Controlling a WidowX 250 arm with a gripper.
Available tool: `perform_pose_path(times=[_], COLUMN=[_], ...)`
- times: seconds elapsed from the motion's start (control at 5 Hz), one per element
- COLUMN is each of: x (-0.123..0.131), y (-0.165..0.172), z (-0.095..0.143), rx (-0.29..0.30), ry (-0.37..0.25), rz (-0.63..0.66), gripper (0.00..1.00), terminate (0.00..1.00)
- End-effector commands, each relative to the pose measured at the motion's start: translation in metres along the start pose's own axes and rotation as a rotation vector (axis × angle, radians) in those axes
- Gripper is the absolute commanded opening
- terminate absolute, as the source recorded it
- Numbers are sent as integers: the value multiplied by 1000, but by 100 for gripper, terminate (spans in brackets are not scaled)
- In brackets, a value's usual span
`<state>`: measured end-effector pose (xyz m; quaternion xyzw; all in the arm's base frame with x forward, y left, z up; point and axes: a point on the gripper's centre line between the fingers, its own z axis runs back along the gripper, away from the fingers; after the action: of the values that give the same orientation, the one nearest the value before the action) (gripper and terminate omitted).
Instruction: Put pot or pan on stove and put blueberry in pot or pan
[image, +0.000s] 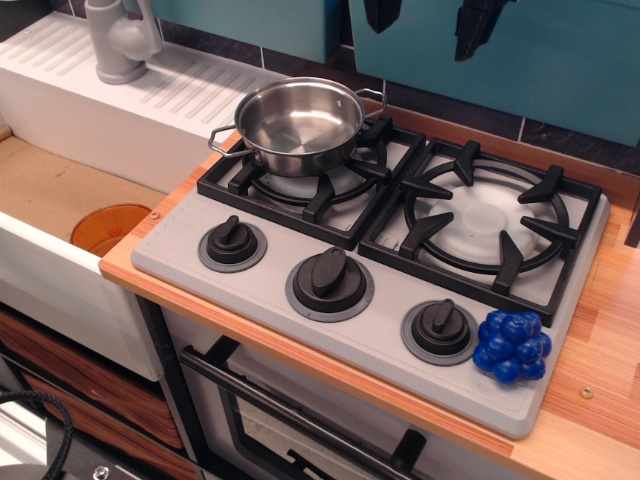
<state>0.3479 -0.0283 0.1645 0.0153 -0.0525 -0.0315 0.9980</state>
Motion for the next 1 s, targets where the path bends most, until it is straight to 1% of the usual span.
perform_pose_path(times=[0.0, 0.2, 0.4, 0.6, 0.8], x=[0, 6, 12, 20, 23], y=[0, 6, 14, 28, 47], z=[0, -6, -18, -24, -26], rx=[0, 10, 2, 10, 24], ry=[0, -8, -30, -53, -56], rz=[0, -4, -21, -44, -66], gripper=[100, 100, 100, 100, 100], terminate=[0, 0, 0, 0, 0])
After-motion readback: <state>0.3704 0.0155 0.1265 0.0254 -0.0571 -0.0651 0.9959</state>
